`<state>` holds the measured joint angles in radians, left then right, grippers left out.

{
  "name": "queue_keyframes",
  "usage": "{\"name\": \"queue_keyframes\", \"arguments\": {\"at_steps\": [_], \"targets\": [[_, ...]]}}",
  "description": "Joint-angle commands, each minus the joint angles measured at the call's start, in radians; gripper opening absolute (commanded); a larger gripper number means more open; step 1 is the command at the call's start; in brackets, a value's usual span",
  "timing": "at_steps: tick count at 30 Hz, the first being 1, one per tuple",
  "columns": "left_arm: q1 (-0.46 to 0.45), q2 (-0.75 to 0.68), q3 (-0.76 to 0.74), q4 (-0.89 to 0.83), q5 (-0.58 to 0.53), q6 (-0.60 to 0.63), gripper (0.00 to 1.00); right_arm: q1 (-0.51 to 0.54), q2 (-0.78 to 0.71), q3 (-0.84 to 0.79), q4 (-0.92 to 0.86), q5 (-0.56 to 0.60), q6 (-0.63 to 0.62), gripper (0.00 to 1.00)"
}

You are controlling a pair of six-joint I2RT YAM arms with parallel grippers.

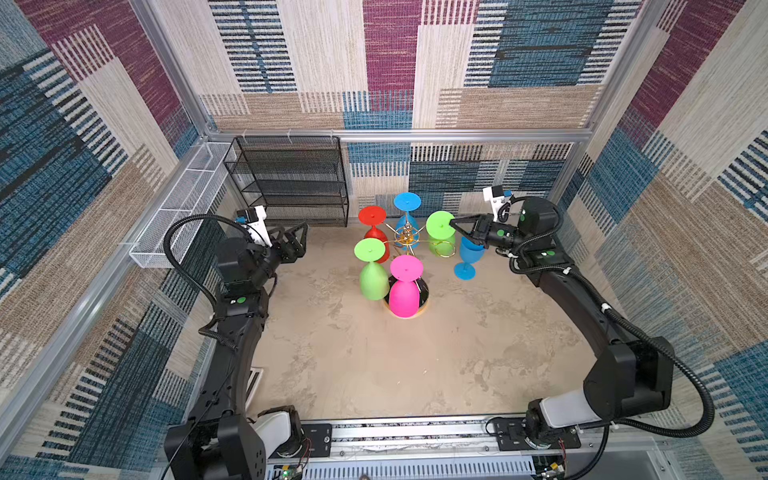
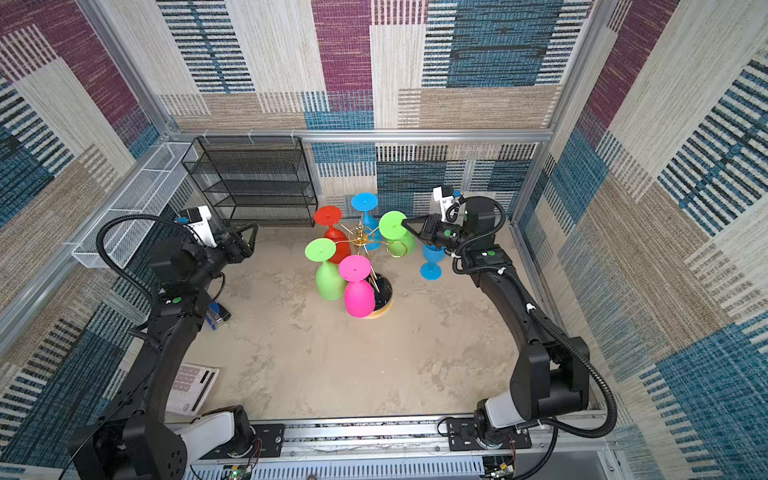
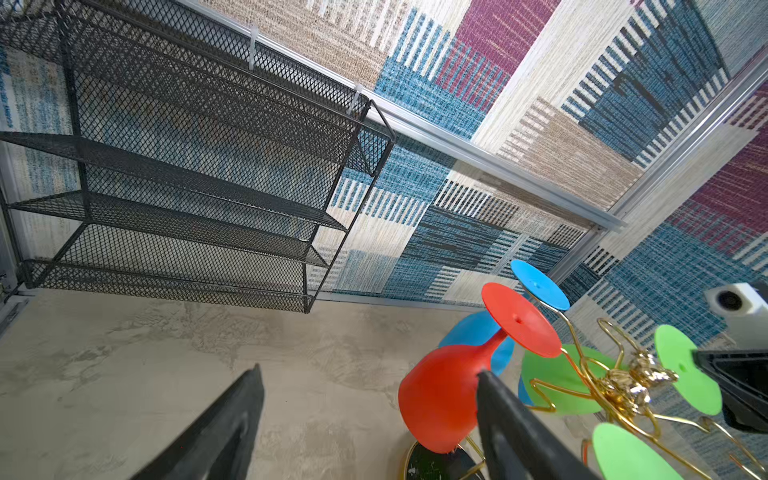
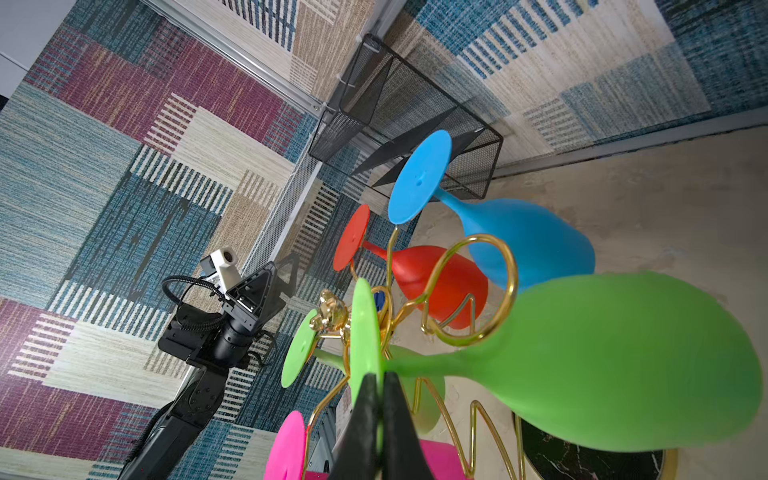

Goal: Take the wine glass off the wine glass rack
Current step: 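Lift the green glass off the rack with the right gripper, then grasp the green glass foot with the left gripper beside the right gripper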

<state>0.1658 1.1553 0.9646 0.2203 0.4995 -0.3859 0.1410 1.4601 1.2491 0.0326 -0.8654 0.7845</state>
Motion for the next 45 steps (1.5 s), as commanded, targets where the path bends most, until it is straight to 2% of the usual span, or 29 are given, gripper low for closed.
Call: {"name": "queue_keyframes", "arguments": {"at_steps": [1,19,25,29,32,36,40,45], "targets": [[0.001,-0.006,-0.001,0.030,-0.002,-0.006,0.82,-0.010,-0.025,-0.019,0.044,0.026,0.021,0.00],[0.001,-0.015,-0.003,0.057,0.003,-0.029,0.82,-0.137,-0.172,-0.071,0.059,0.061,0.048,0.00],[0.001,-0.022,0.015,0.102,0.064,-0.102,0.77,-0.160,-0.210,0.023,-0.052,0.140,-0.077,0.00],[-0.010,-0.006,0.037,0.173,0.156,-0.256,0.70,-0.159,-0.225,0.088,-0.111,0.221,-0.170,0.00],[-0.051,0.017,0.086,0.198,0.221,-0.330,0.67,-0.152,-0.241,0.121,-0.111,0.259,-0.232,0.00],[-0.165,0.050,0.165,0.198,0.282,-0.324,0.64,-0.111,-0.244,0.180,-0.109,0.269,-0.318,0.00],[-0.280,0.102,0.256,0.198,0.341,-0.324,0.63,-0.023,-0.222,0.246,-0.137,0.294,-0.419,0.00],[-0.384,0.179,0.367,0.198,0.375,-0.318,0.63,0.054,-0.191,0.283,-0.126,0.230,-0.469,0.00]]}}
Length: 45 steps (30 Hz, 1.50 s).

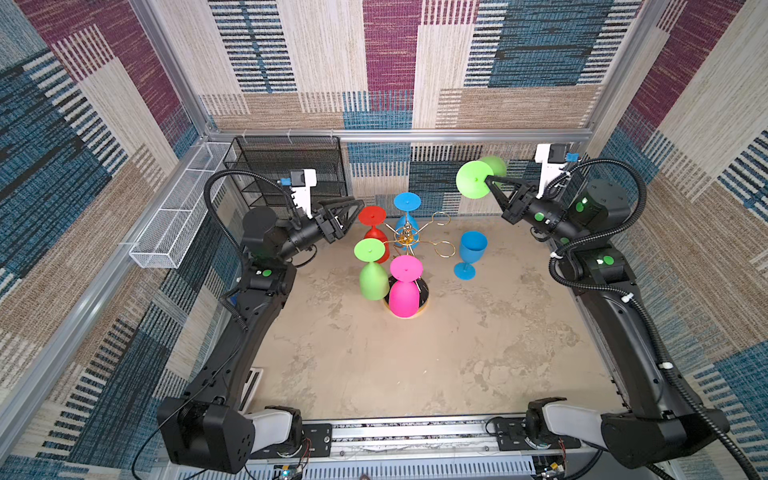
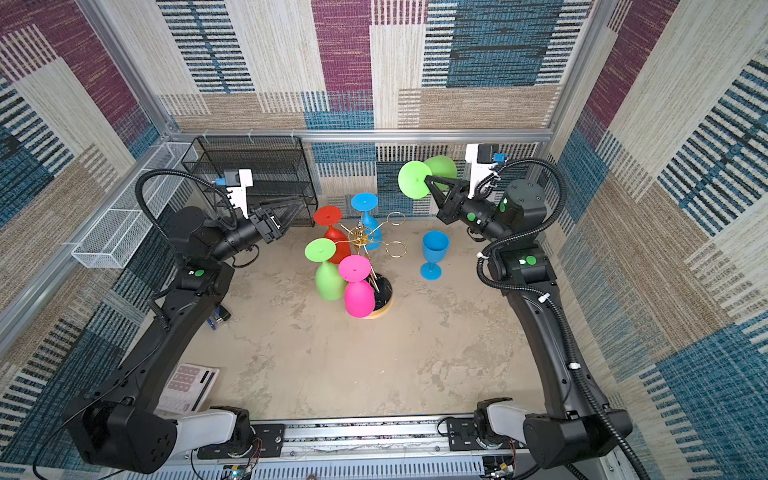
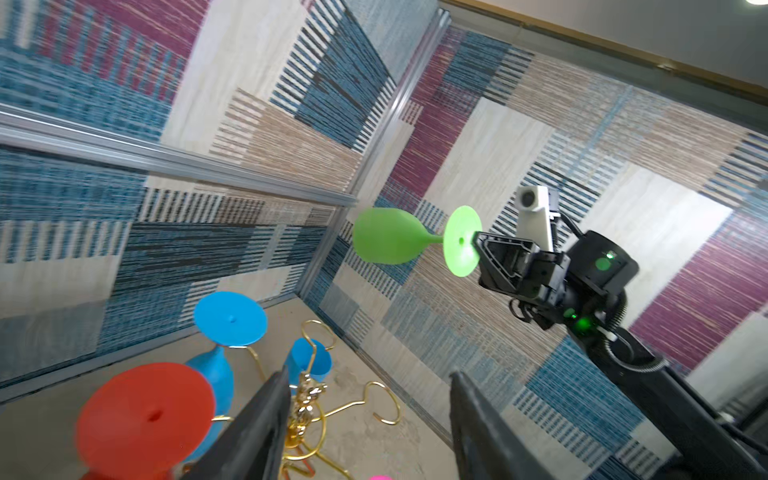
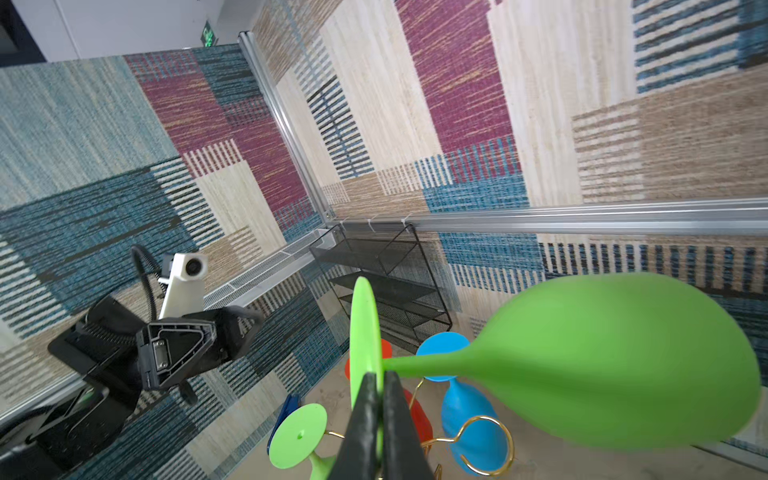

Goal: Take the wine glass off the wine glass rack
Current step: 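Grasp the green glass foot with the left gripper beside the right gripper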

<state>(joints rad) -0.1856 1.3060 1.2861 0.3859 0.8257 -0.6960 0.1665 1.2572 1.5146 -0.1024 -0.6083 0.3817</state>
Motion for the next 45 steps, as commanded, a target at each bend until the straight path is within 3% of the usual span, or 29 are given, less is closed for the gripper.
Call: {"name": "queue_keyframes", "arguments": {"at_steps": [1,9,21,28,33,39,40,41,45], "targets": [[-0.045,0.044,0.063,0.033,0.053,-0.010,0.63,0.045,0.017,0.021,0.012,-0.035,-0.077,0.00],[-0.126,0.164,0.168,0.119,0.092,-0.093,0.61,0.169,0.071,0.054,0.022,-0.076,-0.120,0.00],[-0.201,0.226,0.219,0.128,0.102,-0.104,0.56,0.261,0.141,0.076,0.064,-0.091,-0.110,0.00],[-0.218,0.233,0.216,0.135,0.121,-0.120,0.40,0.269,0.174,0.081,0.081,-0.084,-0.089,0.00],[-0.220,0.247,0.208,0.216,0.136,-0.202,0.27,0.273,0.192,0.113,0.087,-0.092,-0.081,0.00],[-0.222,0.266,0.214,0.321,0.142,-0.278,0.00,0.277,0.203,0.124,0.072,-0.103,-0.078,0.00],[-0.222,0.266,0.215,0.326,0.140,-0.286,0.00,0.276,0.201,0.124,0.068,-0.104,-0.081,0.01],[-0.222,0.264,0.217,0.325,0.131,-0.294,0.00,0.275,0.197,0.124,0.061,-0.099,-0.089,0.08],[-0.221,0.248,0.226,0.258,0.069,-0.321,0.00,0.275,0.144,0.105,0.015,0.004,-0.169,0.52]]}}
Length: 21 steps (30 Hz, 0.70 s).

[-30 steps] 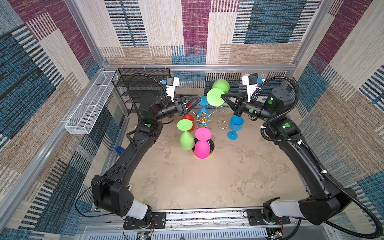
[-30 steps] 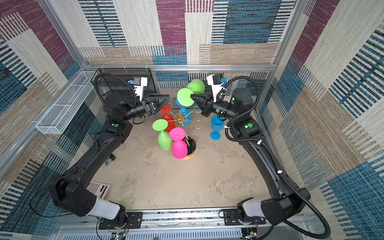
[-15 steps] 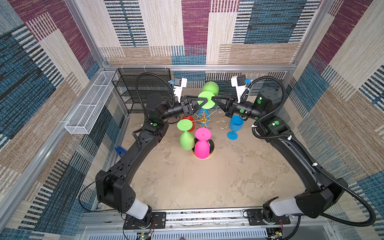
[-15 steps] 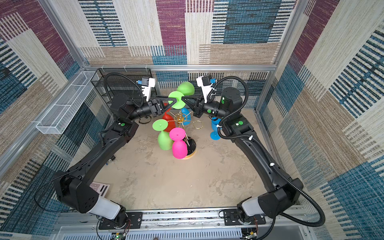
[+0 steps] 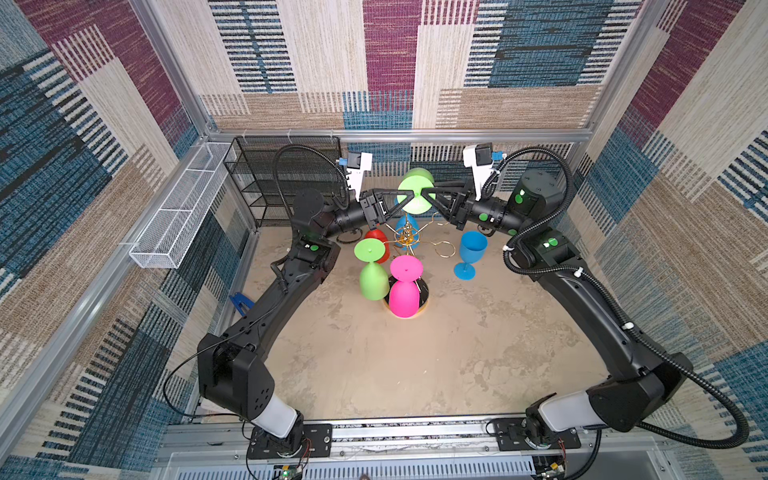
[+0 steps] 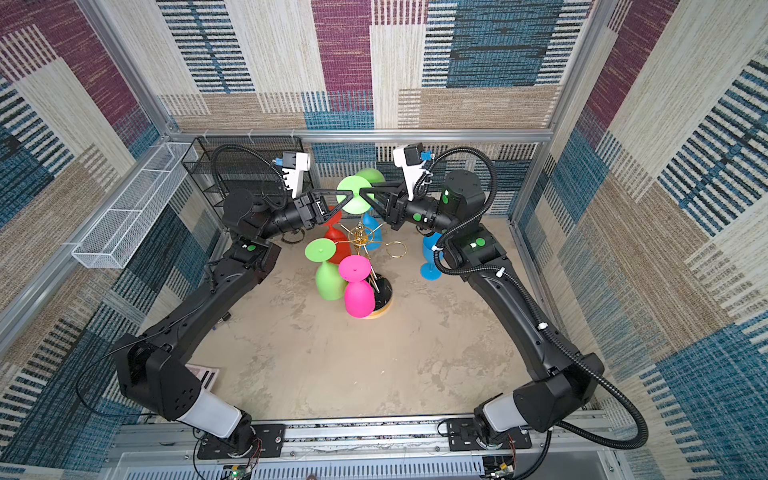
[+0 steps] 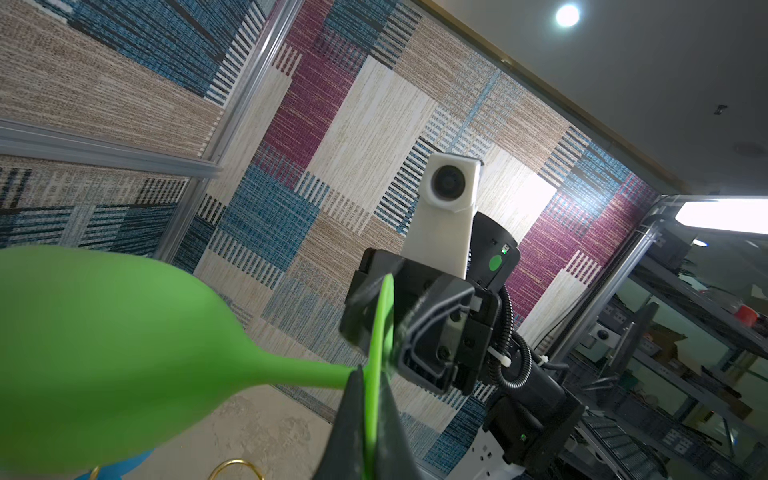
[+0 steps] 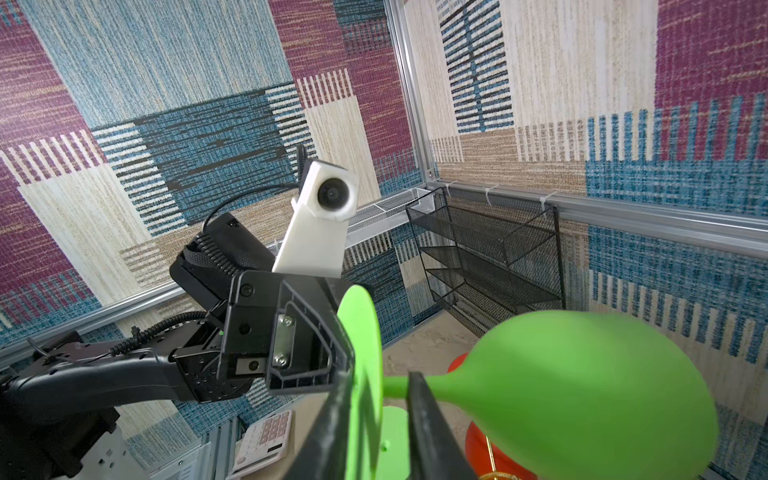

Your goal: Take the wine glass off the wine glass rack

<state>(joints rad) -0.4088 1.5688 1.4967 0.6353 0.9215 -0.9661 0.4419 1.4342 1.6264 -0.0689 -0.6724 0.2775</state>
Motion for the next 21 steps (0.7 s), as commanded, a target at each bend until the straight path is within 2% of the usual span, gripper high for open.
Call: {"name": "queue_keyframes", "arguments": {"at_steps": [1,4,9,15,21], "targets": [[0.003,-0.022,0.022,-0.042,-0.047,-0.050,0.00,0.000,-0.059,-0.021,-0.021,0.113,-0.097,0.62],[0.002,-0.035,0.047,-0.120,-0.089,-0.054,0.00,0.000,-0.139,-0.112,0.000,0.239,-0.204,0.83],[0.003,-0.027,0.092,-0.132,-0.101,-0.126,0.00,0.001,-0.244,-0.285,0.125,0.332,-0.375,0.99],[0.003,-0.015,0.122,-0.148,-0.098,-0.171,0.00,0.001,-0.208,-0.346,0.269,0.329,-0.506,0.99],[0.002,-0.023,0.117,-0.163,-0.101,-0.172,0.00,0.001,-0.087,-0.292,0.333,0.250,-0.540,0.99]]}}
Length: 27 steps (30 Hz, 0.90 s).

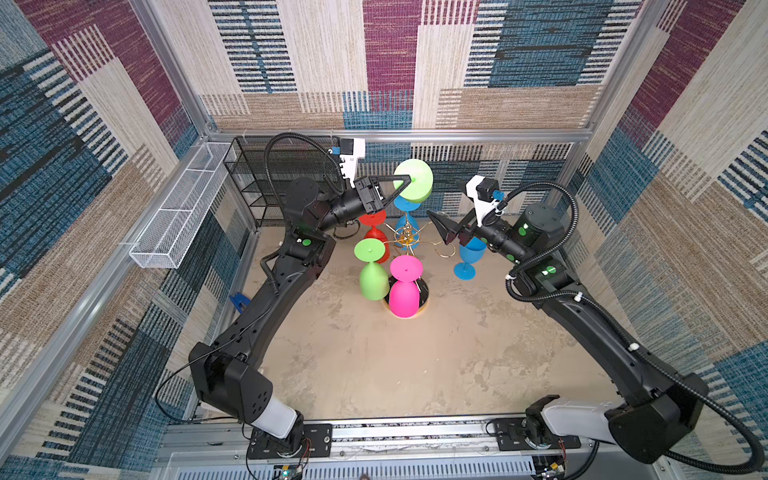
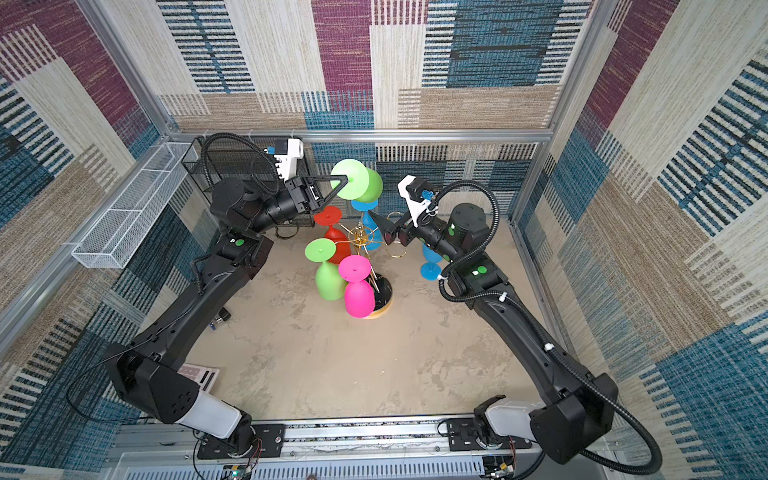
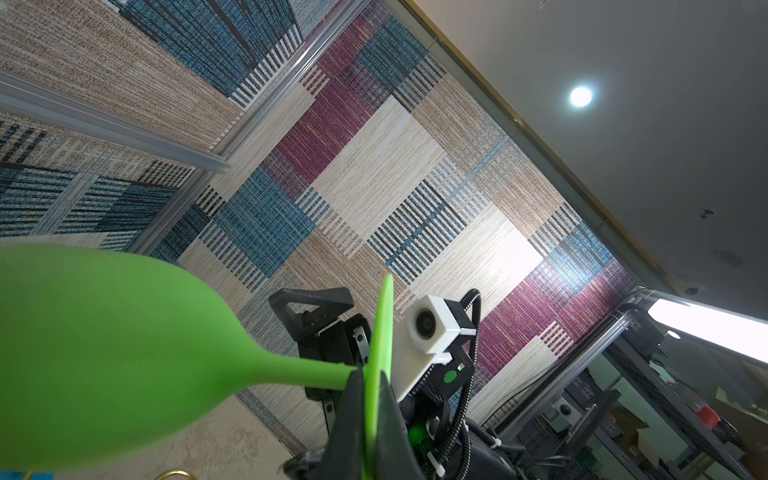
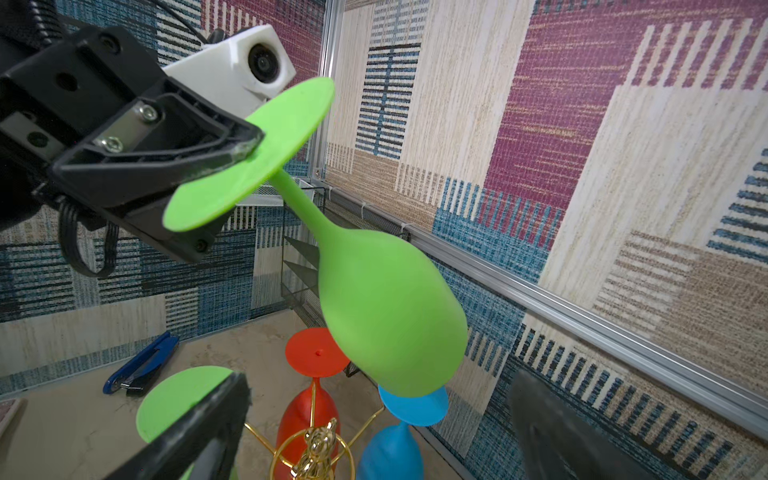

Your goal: Take the wine glass off the wine glass rack

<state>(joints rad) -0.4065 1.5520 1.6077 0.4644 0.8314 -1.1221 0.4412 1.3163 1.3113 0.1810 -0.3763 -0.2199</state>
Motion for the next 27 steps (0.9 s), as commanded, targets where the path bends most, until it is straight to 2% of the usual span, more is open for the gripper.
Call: {"name": "queue_keyframes", "arguments": {"at_steps": [1,15,27], "targets": [[0.001,-0.006,0.006,0.005,-0.011,-0.016,0.00,0.003,0.056,0.036,0.089,-0.056,-0.042,0.99],[0.001,-0.020,0.011,-0.008,0.010,-0.025,0.00,0.004,0.268,0.192,0.135,-0.105,-0.023,0.99],[0.003,-0.007,0.010,0.021,0.037,-0.067,0.00,0.025,0.333,0.240,0.154,-0.049,-0.013,0.99]]}}
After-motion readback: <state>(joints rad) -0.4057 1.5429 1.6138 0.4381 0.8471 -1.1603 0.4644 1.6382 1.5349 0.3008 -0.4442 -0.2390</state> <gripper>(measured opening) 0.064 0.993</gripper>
